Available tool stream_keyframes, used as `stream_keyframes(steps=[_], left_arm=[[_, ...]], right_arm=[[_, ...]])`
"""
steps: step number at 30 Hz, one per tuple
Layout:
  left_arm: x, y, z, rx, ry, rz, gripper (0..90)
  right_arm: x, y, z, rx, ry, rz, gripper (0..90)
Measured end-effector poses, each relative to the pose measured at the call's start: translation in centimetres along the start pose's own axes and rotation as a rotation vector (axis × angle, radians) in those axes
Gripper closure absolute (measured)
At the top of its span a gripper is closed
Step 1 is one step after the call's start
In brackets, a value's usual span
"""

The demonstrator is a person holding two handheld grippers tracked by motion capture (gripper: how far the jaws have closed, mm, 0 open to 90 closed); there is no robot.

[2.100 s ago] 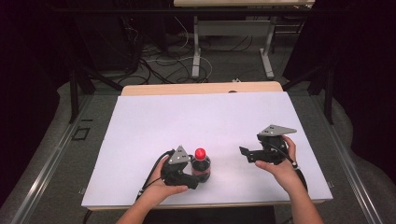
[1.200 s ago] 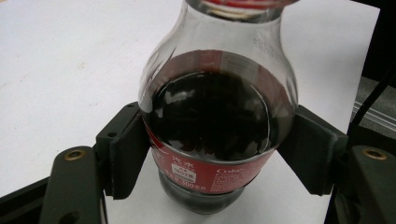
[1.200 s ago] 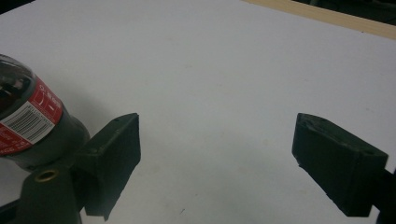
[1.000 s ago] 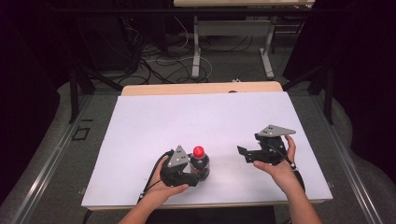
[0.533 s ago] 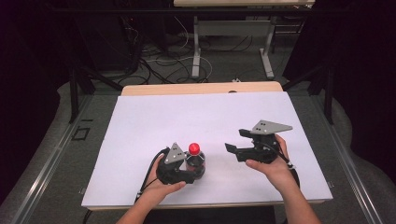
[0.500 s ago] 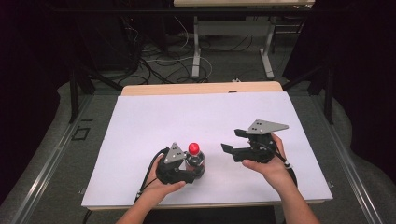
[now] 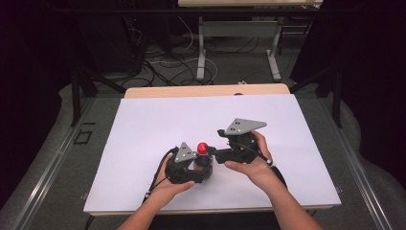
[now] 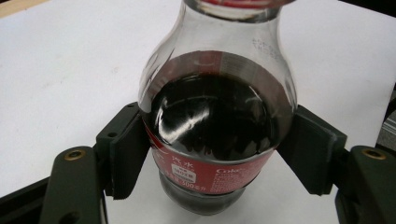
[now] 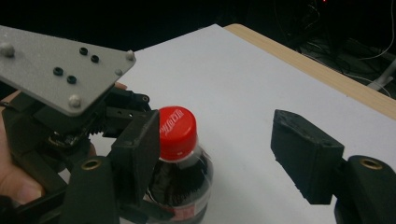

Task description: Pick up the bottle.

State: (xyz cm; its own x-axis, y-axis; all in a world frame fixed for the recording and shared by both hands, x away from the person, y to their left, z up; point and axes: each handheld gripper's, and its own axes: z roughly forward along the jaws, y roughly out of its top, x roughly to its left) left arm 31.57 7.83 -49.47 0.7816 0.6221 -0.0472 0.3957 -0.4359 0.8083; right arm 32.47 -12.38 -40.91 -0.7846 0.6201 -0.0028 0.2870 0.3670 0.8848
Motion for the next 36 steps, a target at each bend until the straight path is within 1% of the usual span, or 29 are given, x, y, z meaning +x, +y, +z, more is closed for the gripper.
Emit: stream_keyframes(steps=[1, 2, 3, 4, 5, 6, 7, 9, 11, 12, 13, 14, 15, 16, 17, 18, 19, 20, 21, 22, 23, 24, 26, 27, 29, 31, 33, 35, 36], left_arm=[[0.1, 0.2, 0.1, 0.007, -0.002, 0.005, 29.6], [0.2, 0.4, 0.3, 0.003, -0.001, 0.002, 29.6], [0.3, 0.6, 0.4, 0.002, -0.002, -0.005, 29.6], [0.4, 0.8, 0.6, -0.006, 0.005, -0.003, 29.6], [0.5, 1.0, 0.8, -0.010, 0.009, -0.003, 29.6], [0.6, 1.2, 1.0, -0.007, 0.011, 0.002, 29.6], [0.6, 1.4, 1.2, -0.015, 0.013, -0.014, 29.6], [0.7, 1.8, 1.6, -0.025, 0.019, -0.019, 29.7], [0.8, 2.1, 1.8, -0.024, 0.020, -0.006, 29.7], [0.8, 2.3, 1.9, -0.025, 0.019, -0.008, 29.6], [0.8, 2.4, 2.1, -0.024, 0.020, -0.015, 29.7], [0.8, 2.5, 2.2, -0.028, 0.021, -0.014, 29.7], [0.8, 2.6, 2.4, -0.025, 0.019, -0.004, 29.7], [0.8, 2.7, 2.5, -0.026, 0.023, -0.006, 29.6], [0.8, 2.8, 2.5, -0.016, 0.017, -0.007, 29.7], [0.8, 2.7, 2.7, -0.023, 0.026, -0.006, 29.7], [0.8, 2.7, 2.8, -0.022, 0.023, -0.008, 29.7], [0.9, 2.7, 2.8, -0.019, 0.028, -0.006, 29.7], [0.9, 2.7, 2.9, -0.010, 0.030, 0.001, 29.7], [0.9, 2.7, 2.9, -0.015, 0.031, -0.010, 29.7], [0.9, 2.6, 3.0, -0.016, 0.034, -0.010, 29.7], [0.9, 2.6, 3.0, -0.014, 0.036, -0.008, 29.7], [1.0, 2.6, 3.0, -0.021, 0.041, -0.004, 29.7], [0.9, 2.6, 3.0, -0.016, 0.041, -0.009, 29.7], [1.0, 2.7, 2.9, -0.019, 0.047, 0.001, 29.8], [1.0, 2.6, 3.0, -0.017, 0.042, -0.001, 29.8], [1.0, 2.6, 3.0, -0.010, 0.046, -0.003, 29.8], [1.1, 2.6, 2.9, -0.002, 0.045, 0.005, 29.9], [1.1, 2.6, 2.9, 0.002, 0.043, 0.008, 30.0]], right_arm=[[0.0, 0.0, 0.0, 0.000, 0.000, 0.000, 35.4], [-0.2, 0.3, 0.2, 0.001, 0.003, -0.001, 38.0], [-0.2, 0.3, 0.2, 0.001, 0.003, -0.001, 38.0], [-0.3, 0.6, 0.5, -0.004, -0.010, 0.008, 39.7], [-0.3, 0.6, 0.5, -0.004, -0.010, 0.008, 39.7], [-0.4, 1.0, 0.6, 0.001, -0.021, 0.016, 41.8], [-0.5, 1.1, 0.8, 0.003, -0.021, 0.016, 43.0], [-0.7, 1.4, 1.1, -0.004, -0.041, 0.028, 44.5], [-0.7, 1.5, 1.3, 0.005, -0.051, 0.028, 45.8], [-0.9, 1.5, 1.5, 0.005, -0.058, 0.027, 47.6], [-0.9, 1.6, 1.6, 0.020, -0.063, 0.038, 48.1], [-1.1, 1.6, 1.8, 0.007, -0.075, 0.036, 48.3], [-1.2, 1.6, 2.0, 0.014, -0.069, 0.047, 49.4], [-1.2, 1.6, 2.2, 0.010, -0.071, 0.055, 50.2], [-1.3, 1.6, 2.5, 0.020, -0.066, 0.063, 50.8], [-1.3, 1.6, 2.5, 0.020, -0.066, 0.063, 50.8], [-1.4, 1.6, 2.7, 0.020, -0.070, 0.060, 51.4], [-1.5, 1.5, 3.0, 0.027, -0.072, 0.079, 53.1], [-1.6, 1.5, 3.2, 0.034, -0.075, 0.084, 53.2], [-1.6, 1.5, 3.2, 0.034, -0.075, 0.084, 53.2], [-1.6, 1.4, 3.3, 0.037, -0.075, 0.083, 53.7], [-1.6, 1.4, 3.5, 0.040, -0.074, 0.094, 54.1], [-1.7, 1.2, 3.9, 0.045, -0.071, 0.094, 54.8], [-1.6, 1.0, 4.2, 0.056, -0.069, 0.107, 55.9], [-1.6, 1.0, 4.4, 0.057, -0.073, 0.101, 56.5], [-1.6, 0.8, 4.6, 0.060, -0.065, 0.114, 59.9], [-1.5, 0.8, 4.6, 0.062, -0.066, 0.113, 60.2], [-1.5, 0.8, 4.7, 0.064, -0.070, 0.105, 60.7], [-1.5, 0.8, 4.7, 0.071, -0.065, 0.093, 61.0]])
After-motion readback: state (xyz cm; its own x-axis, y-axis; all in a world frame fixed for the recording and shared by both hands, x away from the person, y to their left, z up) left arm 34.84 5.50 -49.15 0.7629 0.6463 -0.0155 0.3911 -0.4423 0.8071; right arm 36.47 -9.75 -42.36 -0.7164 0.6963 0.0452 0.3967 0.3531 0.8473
